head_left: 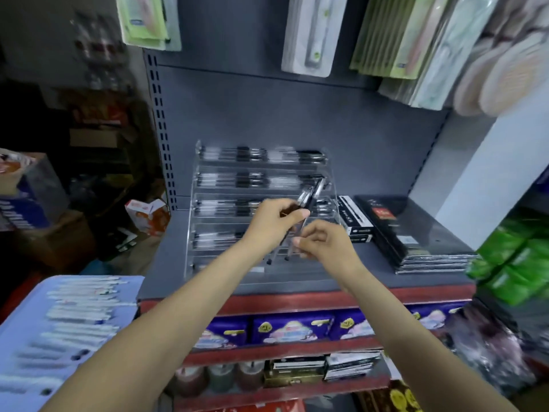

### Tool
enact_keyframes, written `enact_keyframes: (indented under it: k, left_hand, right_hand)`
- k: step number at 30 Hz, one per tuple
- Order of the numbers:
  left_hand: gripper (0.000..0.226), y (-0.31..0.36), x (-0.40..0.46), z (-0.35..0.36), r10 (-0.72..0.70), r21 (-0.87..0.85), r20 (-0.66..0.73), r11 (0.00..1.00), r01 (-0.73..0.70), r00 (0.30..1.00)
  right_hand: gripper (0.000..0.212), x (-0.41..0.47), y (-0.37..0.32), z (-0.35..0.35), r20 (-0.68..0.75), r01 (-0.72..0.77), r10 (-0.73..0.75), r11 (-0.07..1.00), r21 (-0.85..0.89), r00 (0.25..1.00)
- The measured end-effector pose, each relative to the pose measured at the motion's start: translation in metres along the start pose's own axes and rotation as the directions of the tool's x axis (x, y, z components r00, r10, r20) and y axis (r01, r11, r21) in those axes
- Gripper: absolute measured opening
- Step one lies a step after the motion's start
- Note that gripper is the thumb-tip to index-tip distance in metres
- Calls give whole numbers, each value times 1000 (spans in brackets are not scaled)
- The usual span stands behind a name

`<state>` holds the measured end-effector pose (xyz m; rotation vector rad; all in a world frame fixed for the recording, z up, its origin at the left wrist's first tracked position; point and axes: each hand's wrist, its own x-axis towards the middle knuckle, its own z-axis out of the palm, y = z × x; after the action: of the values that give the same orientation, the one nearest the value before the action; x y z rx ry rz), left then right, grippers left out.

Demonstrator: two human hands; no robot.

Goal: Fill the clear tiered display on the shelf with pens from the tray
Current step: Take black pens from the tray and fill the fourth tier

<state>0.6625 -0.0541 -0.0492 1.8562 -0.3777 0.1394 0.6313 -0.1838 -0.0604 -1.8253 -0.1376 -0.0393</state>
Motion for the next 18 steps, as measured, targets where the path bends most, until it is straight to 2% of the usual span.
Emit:
enact_keyframes:
  k: [5, 7, 9, 11, 13, 15, 18]
  left_hand:
    - [27, 6, 19, 2, 47, 134, 41, 990, -52, 998]
    - [32, 4, 26, -6, 58, 236, 61, 969, -71, 996]
    - [32, 3, 31, -12, 51, 371, 132, 924, -97, 990]
    - [33, 3, 34, -14, 39, 453, 221, 881, -138, 975]
    - [34, 2, 35, -13, 46, 478, 250, 863, -165, 967]
    - [30, -2, 38, -15, 74, 485, 220, 857, -175, 973]
    - [26, -12, 39, -26, 118, 475, 76, 869, -140, 990]
  right_hand:
    - [13, 16, -3, -18, 91, -1, 5, 999, -43, 996]
    - [28, 23, -8, -32, 36, 13, -12, 1000, -20, 999]
    - [31, 31, -14, -49, -72, 52, -48, 997, 53, 996]
    - [25, 39, -19, -58, -80, 96, -91, 993, 69, 993]
    - [13, 46, -18, -60, -56, 137, -138, 990, -22, 989]
    - [13, 51, -13, -61, -75, 150, -159, 982, -113, 984]
    - [15, 55, 0, -71, -162, 108, -132, 983, -148, 978]
